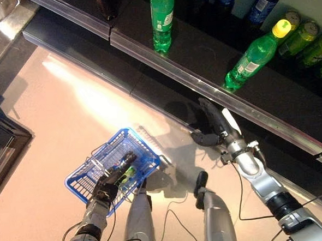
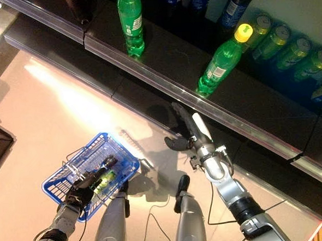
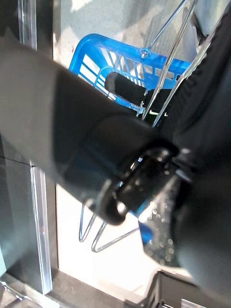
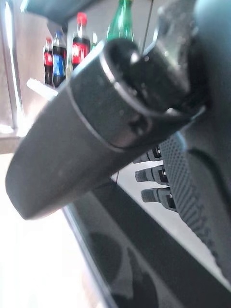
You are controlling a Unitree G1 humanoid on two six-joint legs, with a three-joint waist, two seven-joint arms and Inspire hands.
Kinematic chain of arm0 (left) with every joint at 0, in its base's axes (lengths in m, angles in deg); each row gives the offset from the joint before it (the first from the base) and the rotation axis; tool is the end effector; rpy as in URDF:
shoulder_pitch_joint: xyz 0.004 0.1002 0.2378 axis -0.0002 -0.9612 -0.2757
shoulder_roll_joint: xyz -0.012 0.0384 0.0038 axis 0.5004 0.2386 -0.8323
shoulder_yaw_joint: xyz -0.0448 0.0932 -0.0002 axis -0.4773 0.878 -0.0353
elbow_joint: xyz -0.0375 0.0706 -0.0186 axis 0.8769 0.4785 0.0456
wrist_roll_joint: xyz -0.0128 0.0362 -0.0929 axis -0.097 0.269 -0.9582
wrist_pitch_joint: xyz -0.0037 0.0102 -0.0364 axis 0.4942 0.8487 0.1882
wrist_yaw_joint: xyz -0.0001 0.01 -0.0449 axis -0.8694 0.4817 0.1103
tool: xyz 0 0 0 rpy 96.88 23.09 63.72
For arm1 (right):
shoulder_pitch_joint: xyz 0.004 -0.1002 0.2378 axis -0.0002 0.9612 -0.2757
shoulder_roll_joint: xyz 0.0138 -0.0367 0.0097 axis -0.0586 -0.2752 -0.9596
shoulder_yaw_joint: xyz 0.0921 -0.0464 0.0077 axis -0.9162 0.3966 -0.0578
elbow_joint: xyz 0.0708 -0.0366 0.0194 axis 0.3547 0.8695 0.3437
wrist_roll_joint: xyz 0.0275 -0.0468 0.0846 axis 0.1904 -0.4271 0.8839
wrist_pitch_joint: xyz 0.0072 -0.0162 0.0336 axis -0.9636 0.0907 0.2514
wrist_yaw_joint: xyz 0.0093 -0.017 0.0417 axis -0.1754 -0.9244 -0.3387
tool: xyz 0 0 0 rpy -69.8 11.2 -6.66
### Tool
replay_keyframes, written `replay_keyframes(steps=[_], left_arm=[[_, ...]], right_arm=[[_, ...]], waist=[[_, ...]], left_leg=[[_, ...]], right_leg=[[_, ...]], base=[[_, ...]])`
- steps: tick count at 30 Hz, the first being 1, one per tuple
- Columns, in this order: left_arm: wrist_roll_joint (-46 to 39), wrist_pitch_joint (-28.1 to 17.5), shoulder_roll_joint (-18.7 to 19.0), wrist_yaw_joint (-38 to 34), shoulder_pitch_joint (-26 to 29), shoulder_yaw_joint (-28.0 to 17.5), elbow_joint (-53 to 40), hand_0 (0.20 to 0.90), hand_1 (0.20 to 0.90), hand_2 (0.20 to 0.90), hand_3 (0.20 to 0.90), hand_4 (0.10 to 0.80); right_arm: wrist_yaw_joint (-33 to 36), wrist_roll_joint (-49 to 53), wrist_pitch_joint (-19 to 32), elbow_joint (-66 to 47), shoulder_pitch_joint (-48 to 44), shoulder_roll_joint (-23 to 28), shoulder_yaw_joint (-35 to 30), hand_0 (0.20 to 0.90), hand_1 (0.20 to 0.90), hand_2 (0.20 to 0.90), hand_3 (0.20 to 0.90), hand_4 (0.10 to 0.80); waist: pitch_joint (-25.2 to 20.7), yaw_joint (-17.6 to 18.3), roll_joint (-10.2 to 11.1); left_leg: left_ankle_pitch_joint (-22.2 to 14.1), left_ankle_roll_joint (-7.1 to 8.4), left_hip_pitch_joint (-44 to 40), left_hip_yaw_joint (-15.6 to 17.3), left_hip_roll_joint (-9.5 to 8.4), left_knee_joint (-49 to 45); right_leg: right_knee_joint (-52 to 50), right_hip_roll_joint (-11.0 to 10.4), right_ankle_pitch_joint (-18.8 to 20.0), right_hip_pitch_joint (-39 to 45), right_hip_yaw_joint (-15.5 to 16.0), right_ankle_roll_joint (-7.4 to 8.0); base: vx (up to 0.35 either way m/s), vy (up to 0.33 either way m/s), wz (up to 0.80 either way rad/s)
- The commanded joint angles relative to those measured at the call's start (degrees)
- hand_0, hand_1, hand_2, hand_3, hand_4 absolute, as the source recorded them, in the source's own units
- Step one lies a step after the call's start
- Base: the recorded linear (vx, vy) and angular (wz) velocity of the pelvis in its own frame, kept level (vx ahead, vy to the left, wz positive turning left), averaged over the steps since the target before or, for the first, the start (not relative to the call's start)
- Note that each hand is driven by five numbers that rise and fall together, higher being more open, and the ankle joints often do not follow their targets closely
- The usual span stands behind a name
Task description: Pick up the drink and place into the basket.
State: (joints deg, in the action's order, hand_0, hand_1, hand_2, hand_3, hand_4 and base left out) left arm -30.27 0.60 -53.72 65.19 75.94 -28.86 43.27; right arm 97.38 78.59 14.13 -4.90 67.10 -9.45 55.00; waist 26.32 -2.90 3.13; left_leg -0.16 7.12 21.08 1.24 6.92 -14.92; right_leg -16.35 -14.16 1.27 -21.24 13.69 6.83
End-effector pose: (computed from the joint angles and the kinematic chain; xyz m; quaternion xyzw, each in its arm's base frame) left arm 0.1960 0.2501 -0.0542 -0.3410 0.2317 0.1901 0.8910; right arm 0.2595 -0.1919 0.0749 -0.2772 -0.1480 0.0690 0.9468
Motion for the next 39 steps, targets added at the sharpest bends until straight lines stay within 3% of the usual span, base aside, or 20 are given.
replay_keyframes(steps=[1,8,20,39], left_arm=[[-0.8,-4.1,-1.3,2.8,-4.3,0.1,-7.5,0.3,0.3,0.3,0.2,0.1],[0.7,-3.5,-0.3,1.6,-5.6,-3.3,-4.6,0.3,0.3,0.3,0.2,0.1],[1.2,-3.7,-1.0,1.8,-7.4,-3.7,-6.6,0.3,0.3,0.3,0.2,0.1],[0.6,-2.9,-1.1,2.0,-8.0,-2.8,-7.5,0.3,0.3,0.3,0.2,0.1]], right_arm=[[7.1,-1.1,8.5,-10.4,-0.3,3.3,-4.5,0.9,0.9,0.9,0.9,0.8],[13.4,-1.9,10.9,-14.1,2.6,4.4,-9.2,0.9,0.9,0.9,0.9,0.8],[24.1,-1.6,13.4,-12.3,6.1,3.6,-13.7,0.9,0.9,0.9,0.9,0.8],[26.4,-0.3,14.9,-9.1,7.7,3.8,-15.1,0.9,0.9,0.9,0.9,0.8]], waist=[[-2.5,0.9,0.1],[-2.3,1.3,1.1],[-0.9,1.8,0.2],[0.1,2.3,-0.8]], left_leg=[[-1.2,-3.93,-0.8,4.4,-2.17,-1.1],[-2.3,-3.93,-1.9,4.8,-1.69,-2.0],[-2.9,-4.36,-2.4,5.3,-2.03,-2.3],[-3.5,-4.1,-1.7,6.3,-1.59,-4.3]], right_leg=[[-0.3,3.7,-2.6,2.5,-2.3,1.1],[1.0,4.1,-2.8,4.8,-2.3,1.0],[1.6,4.2,-3.1,5.7,-2.7,0.76],[2.2,4.2,-3.4,6.7,-2.9,0.32]], base=[[0.012,-0.042,-0.05],[0.048,-0.018,-0.04],[0.02,-0.002,-0.01],[0.014,0.003,-0.03]])
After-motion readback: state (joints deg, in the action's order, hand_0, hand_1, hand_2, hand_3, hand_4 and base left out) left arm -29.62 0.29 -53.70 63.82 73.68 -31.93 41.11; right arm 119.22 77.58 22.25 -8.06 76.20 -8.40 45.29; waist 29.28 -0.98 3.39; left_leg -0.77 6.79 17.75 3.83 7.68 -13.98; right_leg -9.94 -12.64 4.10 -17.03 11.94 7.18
